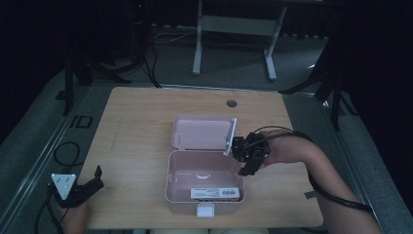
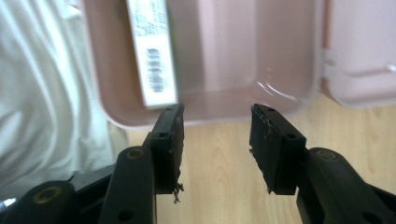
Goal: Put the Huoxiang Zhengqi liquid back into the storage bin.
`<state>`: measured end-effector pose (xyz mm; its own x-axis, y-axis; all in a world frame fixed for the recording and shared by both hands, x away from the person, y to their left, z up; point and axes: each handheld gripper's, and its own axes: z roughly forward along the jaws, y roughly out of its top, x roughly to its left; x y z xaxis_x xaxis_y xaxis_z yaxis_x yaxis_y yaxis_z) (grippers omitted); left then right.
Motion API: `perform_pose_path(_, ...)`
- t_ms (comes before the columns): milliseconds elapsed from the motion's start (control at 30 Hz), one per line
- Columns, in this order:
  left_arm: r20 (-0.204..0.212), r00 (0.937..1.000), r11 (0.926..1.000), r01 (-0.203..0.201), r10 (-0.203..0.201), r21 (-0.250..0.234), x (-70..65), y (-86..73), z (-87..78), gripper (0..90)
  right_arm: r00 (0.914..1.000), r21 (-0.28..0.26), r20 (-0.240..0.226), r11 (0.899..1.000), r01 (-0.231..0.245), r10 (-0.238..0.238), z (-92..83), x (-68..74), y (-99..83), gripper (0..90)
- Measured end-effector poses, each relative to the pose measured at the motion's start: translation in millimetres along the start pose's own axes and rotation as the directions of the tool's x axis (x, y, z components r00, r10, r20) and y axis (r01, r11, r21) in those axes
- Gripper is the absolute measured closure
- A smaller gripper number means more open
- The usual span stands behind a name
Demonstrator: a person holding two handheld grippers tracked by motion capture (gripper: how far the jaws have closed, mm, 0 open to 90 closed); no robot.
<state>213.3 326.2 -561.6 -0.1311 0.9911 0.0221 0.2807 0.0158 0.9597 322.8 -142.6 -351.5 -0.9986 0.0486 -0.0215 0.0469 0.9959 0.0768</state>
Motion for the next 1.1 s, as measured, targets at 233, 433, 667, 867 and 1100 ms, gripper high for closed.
perform_pose_path(233,-0.001,1.0000,1.0000,0.001,-0.001,-0.002,0.0,-0.1,0.0,2.1,0.9980,-0.023,0.032,0.998,-0.053,0.054,7.3,-10.8,-25.6,48.5)
perform_pose_path(433,0.000,1.0000,1.0000,0.002,-0.002,0.002,0.3,0.0,0.0,2.1,0.9922,-0.051,0.060,0.993,-0.106,0.109,27.3,-21.1,-43.2,31.7)
perform_pose_path(667,-0.001,1.0000,1.0000,0.001,-0.001,0.002,0.1,0.0,0.0,2.1,0.9782,-0.137,0.077,0.974,-0.182,0.193,63.5,-38.3,-64.7,12.8)
perform_pose_path(867,-0.002,1.0000,1.0000,0.000,0.000,0.003,0.0,0.0,0.1,2.1,0.9552,-0.216,0.084,0.941,-0.260,0.284,96.7,-52.2,-80.1,11.7)
perform_pose_path(1100,-0.002,1.0000,1.0000,-0.001,0.001,0.001,-0.1,0.0,0.0,2.1,0.8824,-0.404,0.199,0.856,-0.323,0.426,123.7,-62.4,-92.6,11.7)
